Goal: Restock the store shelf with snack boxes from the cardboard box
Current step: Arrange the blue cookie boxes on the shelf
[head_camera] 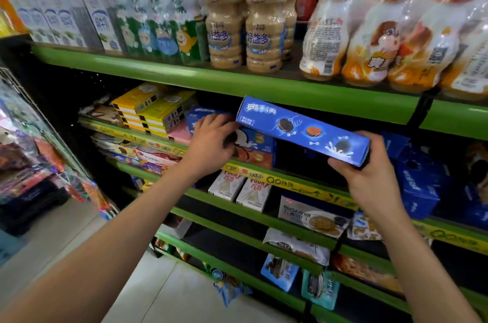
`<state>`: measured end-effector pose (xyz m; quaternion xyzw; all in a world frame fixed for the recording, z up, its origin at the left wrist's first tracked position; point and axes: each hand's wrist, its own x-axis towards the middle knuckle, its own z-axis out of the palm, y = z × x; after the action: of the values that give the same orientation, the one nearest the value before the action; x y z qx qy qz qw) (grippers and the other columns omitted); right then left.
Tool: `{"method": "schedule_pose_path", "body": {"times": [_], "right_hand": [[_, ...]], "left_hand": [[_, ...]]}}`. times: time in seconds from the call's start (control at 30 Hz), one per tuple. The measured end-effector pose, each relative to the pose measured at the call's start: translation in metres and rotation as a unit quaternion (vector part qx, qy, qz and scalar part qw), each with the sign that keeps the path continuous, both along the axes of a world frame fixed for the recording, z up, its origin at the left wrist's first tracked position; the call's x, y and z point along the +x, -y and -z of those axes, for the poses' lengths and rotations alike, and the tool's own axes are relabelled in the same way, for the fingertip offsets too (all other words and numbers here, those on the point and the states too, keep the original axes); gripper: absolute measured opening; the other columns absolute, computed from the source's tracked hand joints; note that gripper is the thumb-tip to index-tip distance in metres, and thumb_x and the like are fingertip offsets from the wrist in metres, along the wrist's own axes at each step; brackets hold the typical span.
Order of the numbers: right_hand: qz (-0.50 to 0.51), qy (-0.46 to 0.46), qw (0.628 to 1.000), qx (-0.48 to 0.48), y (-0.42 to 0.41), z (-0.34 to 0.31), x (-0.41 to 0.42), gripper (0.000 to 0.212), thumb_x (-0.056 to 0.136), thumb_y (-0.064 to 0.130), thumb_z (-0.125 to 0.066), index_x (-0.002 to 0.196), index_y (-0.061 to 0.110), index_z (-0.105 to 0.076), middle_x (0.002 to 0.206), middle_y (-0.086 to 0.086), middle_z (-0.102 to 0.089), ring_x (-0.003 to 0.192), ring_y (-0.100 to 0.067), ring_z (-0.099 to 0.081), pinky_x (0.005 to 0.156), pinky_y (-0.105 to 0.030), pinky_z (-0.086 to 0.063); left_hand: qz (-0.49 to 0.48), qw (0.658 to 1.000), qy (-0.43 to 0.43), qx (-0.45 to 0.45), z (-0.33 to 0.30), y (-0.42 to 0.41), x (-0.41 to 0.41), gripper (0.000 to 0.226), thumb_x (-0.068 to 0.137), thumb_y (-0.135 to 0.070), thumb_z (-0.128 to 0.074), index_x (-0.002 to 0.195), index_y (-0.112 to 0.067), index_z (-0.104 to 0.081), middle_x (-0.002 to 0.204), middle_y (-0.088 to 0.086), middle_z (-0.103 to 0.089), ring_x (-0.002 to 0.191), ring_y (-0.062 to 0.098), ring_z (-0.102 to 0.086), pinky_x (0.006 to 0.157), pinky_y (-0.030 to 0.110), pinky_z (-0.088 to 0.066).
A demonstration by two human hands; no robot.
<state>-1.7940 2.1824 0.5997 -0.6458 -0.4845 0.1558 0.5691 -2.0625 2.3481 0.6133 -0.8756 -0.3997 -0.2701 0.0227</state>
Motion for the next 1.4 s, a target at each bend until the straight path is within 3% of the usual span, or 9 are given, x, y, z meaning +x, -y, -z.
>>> {"method": "schedule_pose_path", "body": {"times": [0.23,0.37,0.5,0.6,0.9,0.97,1.07,1.2,1.4], "right_hand": [[0.005,0.042,0.999,0.006,-0.044,-0.006,-0.014,0.055,0.080,0.011,-0.080,0.111,0.043,-0.047,0.091,0.041,-0.062,0.087,0.017,-0.058,0.069,-0.001,-0.040],[0.020,0.096,0.995,0.015,-0.072,-0.009,-0.024,0.045,0.083,0.016,-0.077,0.121,0.020,-0.053,0.115,0.000,-0.067,0.109,-0.022,-0.060,0.085,-0.032,-0.047],[0.029,0.163,0.986,-0.027,-0.101,-0.014,-0.029,0.040,0.086,0.017,-0.074,0.122,0.007,-0.059,0.120,-0.016,-0.066,0.114,-0.037,-0.058,0.087,-0.036,-0.043],[0.028,0.205,0.971,-0.116,-0.123,-0.019,-0.035,0.039,0.090,0.027,-0.070,0.123,0.011,-0.057,0.124,-0.015,-0.065,0.115,-0.037,-0.059,0.087,-0.038,-0.045],[-0.101,0.247,0.931,-0.249,-0.158,-0.029,-0.039,0.058,0.093,0.009,-0.055,0.146,0.016,-0.034,0.136,-0.018,-0.055,0.116,-0.036,-0.057,0.083,-0.030,-0.042],[-0.138,0.231,0.914,-0.303,-0.160,-0.033,-0.033,0.058,0.090,0.003,-0.061,0.142,0.017,-0.040,0.126,-0.016,-0.060,0.095,-0.031,-0.063,0.067,-0.029,-0.052],[-0.182,0.258,0.877,-0.361,-0.157,-0.034,-0.029,0.067,0.083,0.003,-0.075,0.142,0.013,-0.045,0.109,-0.007,-0.061,0.070,-0.017,-0.059,0.043,-0.020,-0.046],[-0.205,0.262,0.874,-0.355,-0.156,-0.030,-0.030,0.060,0.087,0.005,-0.072,0.141,0.013,-0.048,0.111,-0.011,-0.069,0.093,-0.026,-0.067,0.065,-0.031,-0.056],[-0.207,0.340,0.848,-0.349,-0.157,-0.033,-0.028,0.047,0.087,0.013,-0.073,0.131,0.016,-0.057,0.120,-0.007,-0.066,0.094,-0.016,-0.053,0.075,-0.022,-0.036]], "left_hand": [[0.018,0.998,0.042,0.043,0.017,-0.003,-0.004,0.048,0.074,-0.008,-0.060,0.122,-0.009,-0.066,0.117,0.011,-0.066,0.111,0.034,-0.055,0.108,0.054,-0.037],[0.024,0.996,0.086,0.025,0.021,0.001,-0.001,0.050,0.076,-0.002,-0.059,0.126,-0.008,-0.065,0.126,0.008,-0.065,0.122,0.031,-0.056,0.117,0.050,-0.028],[0.022,0.993,0.111,0.018,0.024,0.004,0.000,0.051,0.077,0.002,-0.060,0.127,-0.007,-0.065,0.130,0.009,-0.064,0.128,0.030,-0.052,0.119,0.046,-0.022],[0.024,0.993,0.113,0.018,0.025,0.004,0.000,0.052,0.078,0.003,-0.062,0.128,-0.009,-0.064,0.130,0.007,-0.064,0.128,0.028,-0.052,0.120,0.043,-0.021],[0.025,0.993,0.111,0.028,0.025,-0.002,-0.002,0.053,0.076,0.002,-0.063,0.127,-0.011,-0.065,0.128,0.005,-0.065,0.125,0.026,-0.053,0.118,0.041,-0.023],[0.025,0.994,0.108,0.027,0.025,-0.003,-0.001,0.052,0.077,0.000,-0.063,0.128,-0.012,-0.064,0.129,0.005,-0.065,0.125,0.025,-0.053,0.118,0.040,-0.022],[0.024,0.993,0.109,0.024,0.025,-0.002,-0.001,0.052,0.078,0.001,-0.063,0.128,-0.011,-0.064,0.129,0.004,-0.064,0.126,0.024,-0.052,0.119,0.038,-0.020],[0.020,0.993,0.112,0.018,0.024,-0.002,0.001,0.051,0.078,0.001,-0.063,0.128,-0.012,-0.064,0.130,0.004,-0.064,0.126,0.024,-0.052,0.119,0.037,-0.019],[0.016,0.994,0.108,0.010,0.023,-0.002,0.002,0.052,0.078,0.001,-0.061,0.127,-0.012,-0.064,0.129,0.004,-0.064,0.125,0.025,-0.052,0.119,0.039,-0.018]]}}
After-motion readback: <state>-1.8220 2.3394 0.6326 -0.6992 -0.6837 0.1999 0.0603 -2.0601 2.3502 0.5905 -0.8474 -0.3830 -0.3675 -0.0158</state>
